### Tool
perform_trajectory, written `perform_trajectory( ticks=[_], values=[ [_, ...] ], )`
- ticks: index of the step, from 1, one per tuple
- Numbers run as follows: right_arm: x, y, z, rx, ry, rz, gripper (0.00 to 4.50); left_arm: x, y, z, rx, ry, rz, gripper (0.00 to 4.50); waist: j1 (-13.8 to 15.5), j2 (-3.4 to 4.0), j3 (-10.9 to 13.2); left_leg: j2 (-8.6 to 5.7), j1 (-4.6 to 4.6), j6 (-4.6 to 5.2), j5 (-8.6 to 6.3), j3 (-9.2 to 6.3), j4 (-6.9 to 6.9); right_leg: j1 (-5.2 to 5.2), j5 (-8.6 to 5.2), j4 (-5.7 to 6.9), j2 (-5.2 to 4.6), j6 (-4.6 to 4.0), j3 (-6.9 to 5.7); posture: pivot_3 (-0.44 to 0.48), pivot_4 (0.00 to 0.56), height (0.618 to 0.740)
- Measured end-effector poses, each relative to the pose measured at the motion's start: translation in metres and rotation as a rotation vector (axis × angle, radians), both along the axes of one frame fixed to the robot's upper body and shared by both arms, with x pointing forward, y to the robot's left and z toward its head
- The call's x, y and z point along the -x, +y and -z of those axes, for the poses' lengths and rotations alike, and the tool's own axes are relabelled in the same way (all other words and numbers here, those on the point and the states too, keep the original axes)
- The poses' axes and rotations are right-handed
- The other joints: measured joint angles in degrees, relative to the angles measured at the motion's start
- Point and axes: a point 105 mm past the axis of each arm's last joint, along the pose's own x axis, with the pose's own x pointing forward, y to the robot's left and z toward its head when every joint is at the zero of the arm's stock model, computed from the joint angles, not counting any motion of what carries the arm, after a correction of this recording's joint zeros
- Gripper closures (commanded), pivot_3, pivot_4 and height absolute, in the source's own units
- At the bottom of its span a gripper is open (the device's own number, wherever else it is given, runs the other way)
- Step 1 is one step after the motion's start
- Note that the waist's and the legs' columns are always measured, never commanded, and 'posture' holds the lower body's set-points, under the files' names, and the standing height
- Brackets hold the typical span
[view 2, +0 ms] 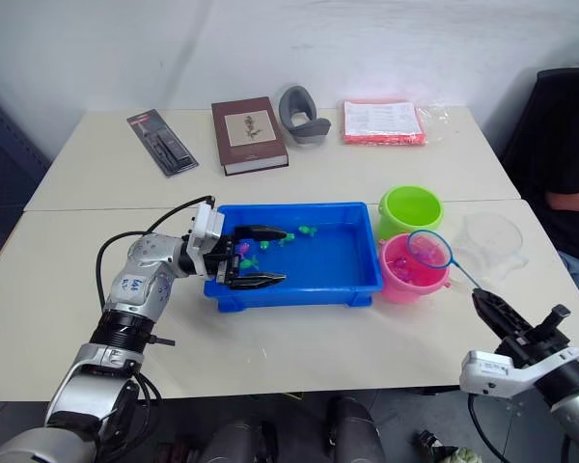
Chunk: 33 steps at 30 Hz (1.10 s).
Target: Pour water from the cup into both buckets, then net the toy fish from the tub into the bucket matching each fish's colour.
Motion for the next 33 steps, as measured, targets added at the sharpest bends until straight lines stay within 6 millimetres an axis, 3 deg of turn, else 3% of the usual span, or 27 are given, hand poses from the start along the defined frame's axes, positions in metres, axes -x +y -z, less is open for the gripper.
perform_trajectory(
  ticks=[10,13,15,18,20,23,25,28,33],
  values=[
    [0.002,-0.007,0.006,0.005,0.03,0.006,4.5,0.0,0.002,0.002,-0.002,0.006,-0.009,0.04,0.06,0.0,0.0,0.01,0.01,0.0,0.0,0.0,-0.02,0.0,0.0,0.01,0.0,0.0,0.01,0.0,0.15,0.74],
    [0.001,-0.022,0.002,0.011,0.012,0.054,4.5,0.0,0.002,0.002,-0.001,0.005,-0.011,0.04,0.07,0.0,0.0,-0.01,0.01,0.0,0.0,0.01,-0.02,0.0,0.0,0.0,-0.01,0.0,0.01,0.0,0.15,0.74],
    [0.001,-0.022,-0.006,-0.029,-0.007,0.041,4.5,-0.001,0.002,0.002,-0.001,0.005,-0.015,0.04,0.0,0.0,0.0,0.03,0.01,0.0,0.0,-0.01,-0.02,0.0,0.0,0.0,0.01,0.0,0.0,0.0,0.15,0.74],
    [0.001,0.005,-0.012,-0.201,0.027,-0.059,4.5,-0.001,0.004,0.001,-0.004,0.003,-0.026,0.04,-0.33,0.0,0.0,0.07,0.03,-0.02,0.01,-0.03,-0.02,0.0,-0.01,0.03,0.03,-0.01,-0.01,0.0,0.15,0.74],
    [-0.001,0.03,-0.019,-0.379,0.088,-0.142,4.5,-0.004,0.016,0.002,-0.019,0.009,-0.068,0.04,-0.83,0.01,0.0,0.09,0.05,-0.02,0.01,-0.06,-0.03,0.0,-0.01,0.06,-0.01,-0.03,0.0,0.0,0.15,0.74],
    [-0.014,0.059,-0.038,-0.749,0.257,-0.235,4.5,-0.008,0.05,0.001,-0.04,0.023,-0.177,0.04,-1.5,-0.01,0.01,0.16,0.08,-0.02,0.01,-0.2,0.03,0.0,0.02,0.07,-0.2,-0.08,0.02,0.0,0.15,0.74],
    [-0.02,0.074,-0.043,-0.877,0.361,-0.277,4.5,-0.008,0.067,0.0,-0.046,0.03,-0.232,0.04,-1.21,-0.01,0.01,0.16,0.07,-0.02,0.01,-0.3,0.03,0.0,-0.01,0.07,-0.27,-0.12,-0.08,0.0,0.15,0.74],
    [-0.03,0.093,-0.046,-0.977,0.527,-0.291,4.5,-0.005,0.095,0.004,-0.075,0.056,-0.315,0.04,-0.73,-0.02,0.02,0.13,0.0,0.02,-0.01,-0.35,0.04,-0.02,-0.01,0.06,-0.33,-0.13,-0.15,0.0,0.15,0.74],
    [-0.051,0.111,-0.032,-1.072,0.78,-0.173,4.5,0.006,0.139,0.007,-0.121,0.081,-0.451,0.04,0.08,-0.03,0.02,0.03,-0.1,0.12,-0.07,-0.42,0.07,-0.03,-0.01,0.03,-0.63,-0.13,-0.4,0.0,0.15,0.74]
  ],
)
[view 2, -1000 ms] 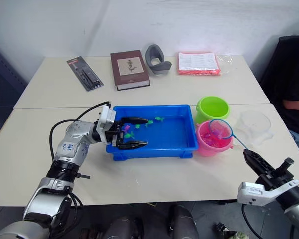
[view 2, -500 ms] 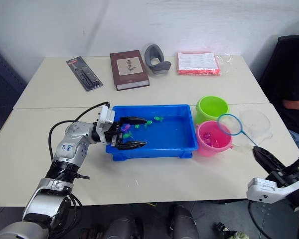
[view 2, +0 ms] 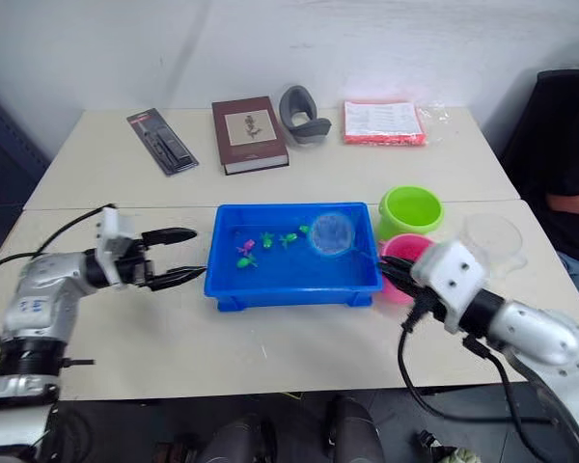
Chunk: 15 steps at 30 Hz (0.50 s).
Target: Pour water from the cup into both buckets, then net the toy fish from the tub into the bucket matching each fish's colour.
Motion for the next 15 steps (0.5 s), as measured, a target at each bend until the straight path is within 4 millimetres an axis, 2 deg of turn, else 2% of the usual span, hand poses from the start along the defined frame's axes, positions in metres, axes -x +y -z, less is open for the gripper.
perform_trajectory(
  ticks=[4,10,15],
  values=[
    [-0.008,0.014,0.004,-0.013,0.106,-0.027,4.5,0.008,0.011,-0.001,-0.018,-0.003,-0.024,0.04,0.42,0.0,0.0,-0.05,-0.06,0.01,-0.01,-0.01,-0.01,-0.01,0.0,-0.03,-0.1,0.0,-0.15,0.0,0.15,0.74],
    [-0.017,0.02,0.017,0.005,0.194,-0.046,4.5,0.015,0.026,-0.001,-0.043,0.001,-0.069,0.04,0.31,0.0,0.0,-0.04,-0.12,0.0,-0.01,0.0,-0.01,-0.02,0.0,-0.01,-0.06,0.01,-0.28,0.0,0.15,0.74],
    [-0.038,0.054,0.008,-0.09,0.166,-0.109,4.5,0.015,0.024,-0.004,-0.051,-0.004,-0.074,0.04,-0.19,0.0,0.0,0.01,-0.12,-0.04,-0.02,0.05,-0.02,-0.06,0.01,0.13,0.06,0.01,-0.37,0.0,0.15,0.74]
  ],
)
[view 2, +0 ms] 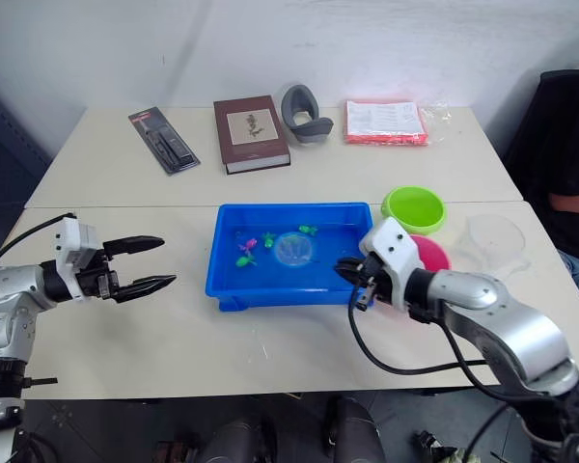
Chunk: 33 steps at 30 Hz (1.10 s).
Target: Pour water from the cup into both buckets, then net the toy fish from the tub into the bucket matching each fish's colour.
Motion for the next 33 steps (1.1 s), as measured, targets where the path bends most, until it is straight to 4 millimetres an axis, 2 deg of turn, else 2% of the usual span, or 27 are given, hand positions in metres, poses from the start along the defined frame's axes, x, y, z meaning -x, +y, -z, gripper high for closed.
perform_trajectory(
  ticks=[4,10,25,33],
  values=[
    [-0.025,0.021,-0.005,0.018,-0.052,0.013,4.5,-0.005,-0.009,-0.005,0.009,-0.016,0.002,0.04,-0.68,0.0,0.0,-0.01,-0.06,0.0,0.0,-0.01,-0.02,-0.02,0.0,0.03,0.01,0.0,-0.08,0.0,0.15,0.74],
    [-0.046,0.027,0.018,0.161,-0.057,0.069,4.5,-0.007,-0.015,-0.004,0.012,-0.007,0.002,0.04,-1.01,0.0,0.0,0.0,-0.22,-0.02,-0.01,0.0,-0.01,-0.12,0.0,-0.04,0.28,0.01,-0.24,0.0,0.15,0.74],
    [-0.047,0.04,0.026,0.289,-0.08,0.028,4.5,-0.007,-0.014,0.005,0.028,0.002,0.004,0.04,-1.08,0.02,0.01,0.03,-0.22,-0.03,-0.02,-0.02,-0.01,-0.12,0.0,-0.04,0.29,0.01,-0.25,0.0,0.15,0.74],
    [-0.055,0.049,0.026,0.348,-0.038,0.031,4.5,-0.007,-0.017,0.007,0.035,-0.002,0.009,0.04,-1.35,0.02,0.01,0.04,-0.23,-0.03,-0.02,-0.03,-0.01,-0.12,0.0,-0.03,0.28,0.01,-0.25,0.0,0.15,0.74]
  ],
)
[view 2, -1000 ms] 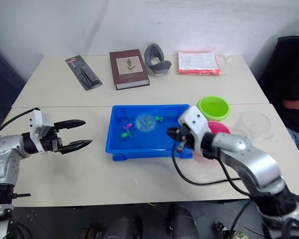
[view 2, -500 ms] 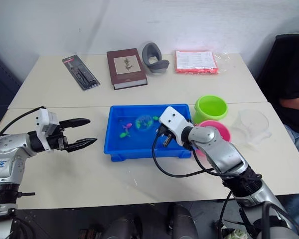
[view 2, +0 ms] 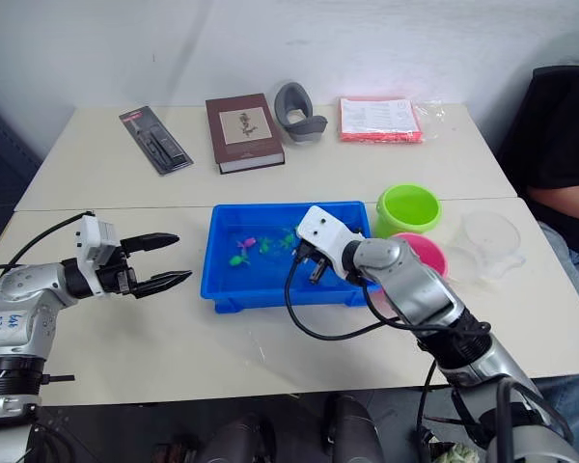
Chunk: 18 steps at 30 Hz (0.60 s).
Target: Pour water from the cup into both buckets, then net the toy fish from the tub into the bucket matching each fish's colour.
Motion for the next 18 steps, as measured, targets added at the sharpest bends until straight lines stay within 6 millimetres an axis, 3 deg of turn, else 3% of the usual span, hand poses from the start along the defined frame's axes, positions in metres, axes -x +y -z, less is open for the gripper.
perform_trajectory(
  ticks=[18],
  values=[
    [-0.006,0.032,-0.01,0.015,0.056,-0.106,4.5,0.0,0.001,0.003,0.004,-0.007,-0.016,0.04,-1.03,0.02,0.01,0.0,-0.11,-0.01,0.0,-0.12,0.0,-0.02,0.0,-0.06,0.0,0.0,-0.03,0.0,0.15,0.74]
  ],
)
